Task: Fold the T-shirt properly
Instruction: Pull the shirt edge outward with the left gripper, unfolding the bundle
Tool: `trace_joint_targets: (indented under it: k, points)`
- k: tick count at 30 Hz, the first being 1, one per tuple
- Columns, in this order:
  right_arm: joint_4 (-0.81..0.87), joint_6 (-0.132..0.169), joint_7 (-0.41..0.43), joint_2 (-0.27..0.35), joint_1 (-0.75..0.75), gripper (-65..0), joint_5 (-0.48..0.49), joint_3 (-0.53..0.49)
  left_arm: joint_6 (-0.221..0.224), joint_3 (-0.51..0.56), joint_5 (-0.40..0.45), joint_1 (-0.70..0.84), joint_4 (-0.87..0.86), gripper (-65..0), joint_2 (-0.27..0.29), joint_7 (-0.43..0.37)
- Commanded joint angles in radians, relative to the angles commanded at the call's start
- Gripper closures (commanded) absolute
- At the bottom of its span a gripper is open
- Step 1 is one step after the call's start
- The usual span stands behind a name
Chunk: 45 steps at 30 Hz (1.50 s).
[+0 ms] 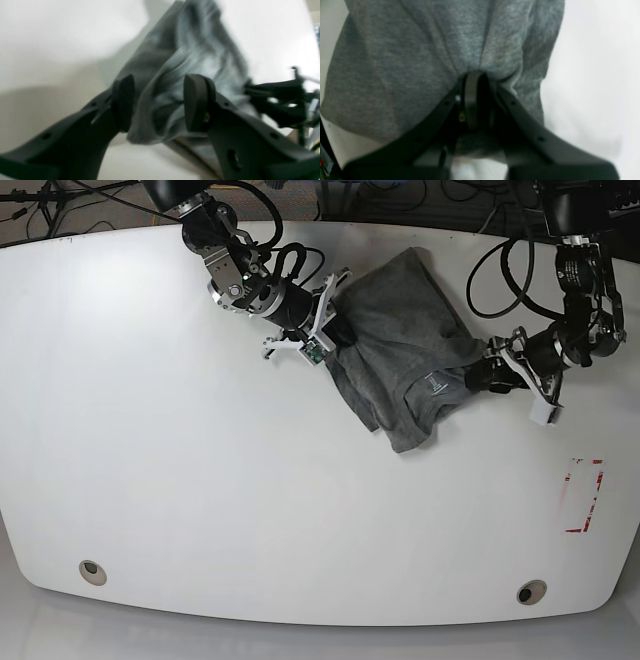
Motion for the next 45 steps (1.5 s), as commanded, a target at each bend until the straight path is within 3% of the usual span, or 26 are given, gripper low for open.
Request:
trace_joint_targets:
  k: [5, 10, 14, 25, 30, 40, 45]
  points:
    - [0.000, 0.000, 0.000, 0.000, 0.000, -5.1, 0.000, 0.000, 0.000, 0.000, 0.009, 0.015, 0.000, -27.5, 0.000, 0.000]
    - [0.000, 0.000, 0.000, 0.000, -0.003, -5.1, 0.000, 0.000, 0.000, 0.000, 0.009, 0.032, 0.002, -12.4, 0.000, 0.000]
    - [0.000, 0.000, 0.000, 0.000, -0.003, -5.1, 0.000, 0.000, 0.000, 0.000, 0.011, 0.034, 0.003, -6.0, 0.002, 0.000]
    - [0.000, 0.000, 0.000, 0.000, 0.000, -5.1, 0.000, 0.000, 0.002, -0.008, 0.018, 0.028, 0.041, -2.4, -0.009, 0.000]
    - [0.000, 0.000, 0.000, 0.000, 0.000, -5.1, 0.000, 0.000, 0.003, -0.003, 0.072, 0.005, 0.063, -1.9, -0.035, 0.003]
    - [0.000, 0.000, 0.000, 0.003, -0.002, -5.1, 0.000, 0.000, 0.000, 0.003, 0.180, -0.106, 0.058, -2.1, -0.037, 0.034]
    - [0.000, 0.000, 0.000, 0.003, -0.002, -5.1, 0.000, 0.000, 0.000, 0.055, 0.209, -0.160, 0.058, -2.4, -0.052, 0.035]
